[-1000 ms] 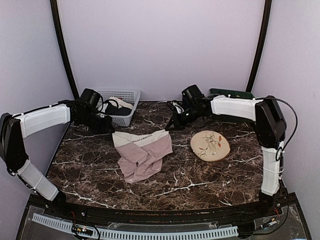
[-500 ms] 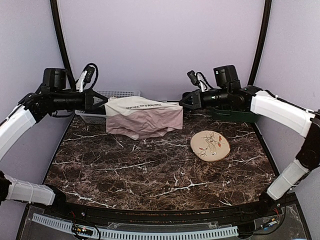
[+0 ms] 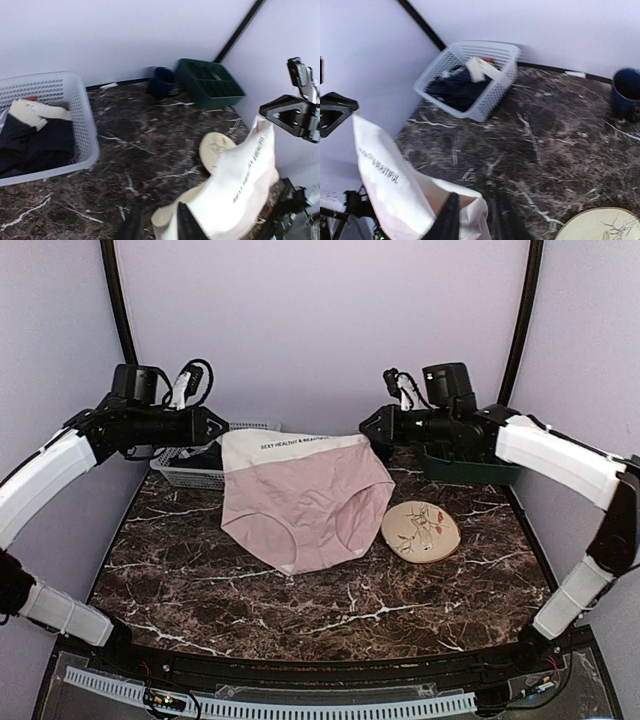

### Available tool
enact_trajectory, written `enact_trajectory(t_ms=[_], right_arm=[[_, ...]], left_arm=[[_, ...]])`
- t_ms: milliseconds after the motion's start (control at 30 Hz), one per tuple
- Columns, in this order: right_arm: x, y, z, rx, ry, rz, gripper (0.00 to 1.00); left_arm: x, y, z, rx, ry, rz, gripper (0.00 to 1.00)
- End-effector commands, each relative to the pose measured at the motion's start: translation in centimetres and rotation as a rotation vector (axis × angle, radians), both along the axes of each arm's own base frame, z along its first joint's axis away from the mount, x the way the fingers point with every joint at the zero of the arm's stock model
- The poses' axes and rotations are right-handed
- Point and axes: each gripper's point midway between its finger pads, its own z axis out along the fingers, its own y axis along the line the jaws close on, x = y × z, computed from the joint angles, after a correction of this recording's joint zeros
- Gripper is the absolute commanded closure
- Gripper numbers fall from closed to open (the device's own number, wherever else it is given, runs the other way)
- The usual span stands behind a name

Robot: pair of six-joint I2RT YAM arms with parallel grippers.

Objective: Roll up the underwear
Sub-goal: Flatten out the underwear at the center of the board, then move the underwear to the center of the board.

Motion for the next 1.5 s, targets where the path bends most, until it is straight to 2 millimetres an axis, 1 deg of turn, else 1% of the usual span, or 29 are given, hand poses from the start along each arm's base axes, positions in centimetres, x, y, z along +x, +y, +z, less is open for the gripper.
enact_trajectory(t_ms=[0, 33, 67, 100, 133, 167, 200, 233, 267, 333, 367, 400, 500, 567, 600, 667, 733, 833, 967, 1033, 1067, 1133, 1200, 1233, 1267, 1300, 1333, 1400, 1467], right_arm=[[6.4, -1.3, -10.6, -0.241, 0.256, -0.095, 0.43], [6.5, -1.3, -11.3, -0.274, 0.288, -0.089, 0.39], [6.2, -1.2, -11.4, -0.278, 0.297, -0.071, 0.28], [5.2, -1.0, -11.3, -0.262, 0.299, -0.043, 0.20], [4.2, -0.9, -11.3, -0.239, 0.296, -0.021, 0.13], [3.0, -1.0, -11.2, -0.211, 0.287, -0.001, 0.13], [1.3, -1.3, -12.5, -0.202, 0.310, 0.027, 0.14], [0.0, -1.4, -12.9, -0.185, 0.316, 0.055, 0.16], [-1.4, -1.4, -13.5, -0.179, 0.327, 0.082, 0.19], [-3.8, -1.0, -15.0, -0.181, 0.361, 0.148, 0.25], [-4.9, -0.6, -15.7, -0.185, 0.381, 0.183, 0.27], [-6.0, -0.2, -16.5, -0.194, 0.401, 0.218, 0.30], [-8.4, 1.1, -18.6, -0.243, 0.445, 0.307, 0.39], [-9.5, 1.7, -19.9, -0.269, 0.473, 0.340, 0.45], [-10.1, 2.0, -20.4, -0.277, 0.486, 0.357, 0.47], [-10.6, 2.1, -21.5, -0.296, 0.508, 0.367, 0.51], [-10.9, 2.1, -22.5, -0.309, 0.528, 0.372, 0.53], [-11.0, 2.2, -23.1, -0.319, 0.541, 0.373, 0.55], [-10.7, 2.4, -22.4, -0.315, 0.531, 0.366, 0.55], [-10.4, 2.3, -21.9, -0.327, 0.517, 0.362, 0.55], [-10.3, 2.2, -21.7, -0.336, 0.514, 0.357, 0.55], [-10.2, 2.0, -21.2, -0.344, 0.508, 0.354, 0.55], [-10.1, 1.9, -20.8, -0.349, 0.498, 0.351, 0.55], [-10.0, 1.9, -20.7, -0.354, 0.495, 0.349, 0.55], [-9.9, 1.8, -20.6, -0.356, 0.493, 0.345, 0.55], [-9.7, 1.9, -20.5, -0.357, 0.488, 0.342, 0.55], [-9.6, 1.9, -20.6, -0.356, 0.484, 0.341, 0.55], [-9.2, 2.3, -20.8, -0.351, 0.482, 0.343, 0.55], [-8.7, 3.1, -21.2, -0.341, 0.482, 0.352, 0.56]], left_arm=[[6.6, 5.2, -10.5, 0.258, 0.245, 0.269, 0.46], [6.5, 5.7, -11.6, 0.301, 0.289, 0.278, 0.41], [5.9, 5.8, -12.3, 0.317, 0.309, 0.271, 0.39], [5.0, 5.7, -12.3, 0.308, 0.301, 0.257, 0.26], [4.0, 5.7, -12.2, 0.292, 0.280, 0.243, 0.09], [2.9, 5.6, -12.1, 0.274, 0.262, 0.223, 0.06], [1.6, 5.1, -12.2, 0.248, 0.260, 0.178, 0.05], [0.3, 4.5, -12.5, 0.234, 0.261, 0.133, 0.05], [-1.0, 3.9, -13.1, 0.229, 0.277, 0.093, 0.05], [-3.7, 1.9, -14.6, 0.224, 0.301, 0.003, 0.06], [-5.0, 0.7, -15.3, 0.224, 0.309, -0.049, 0.08], [-6.4, -0.4, -16.6, 0.227, 0.334, -0.095, 0.09], [-9.3, -3.3, -18.9, 0.174, 0.422, -0.194, 0.14], [-10.8, -5.7, -20.0, 0.167, 0.435, -0.264, 0.19], [-11.5, -6.6, -20.7, 0.178, 0.453, -0.291, 0.21], [-12.4, -8.1, -22.1, 0.197, 0.494, -0.330, 0.24], [-13.2, -9.5, -23.4, 0.223, 0.541, -0.366, 0.28], [-13.2, -10.2, -25.6, 0.290, 0.590, -0.365, 0.34], [-12.6, -9.7, -29.0, 0.384, 0.663, -0.325, 0.42], [-12.9, -8.7, -30.4, 0.445, 0.699, -0.301, 0.46], [-13.0, -7.8, -31.0, 0.481, 0.712, -0.285, 0.47], [-13.5, -5.2, -32.0, 0.551, 0.751, -0.247, 0.51], [-13.7, -2.0, -32.8, 0.591, 0.797, -0.181, 0.55], [-13.6, 0.0, -33.1, 0.605, 0.822, -0.135, 0.57], [-13.4, 2.0, -33.3, 0.611, 0.842, -0.084, 0.59], [-12.7, 3.7, -33.2, 0.607, 0.849, -0.009, 0.59], [-11.8, 4.2, -32.6, 0.574, 0.830, 0.018, 0.60], [-10.4, 3.8, -30.7, 0.550, 0.797, 0.026, 0.58], [-8.9, 2.2, -28.4, 0.510, 0.749, 0.001, 0.52]])
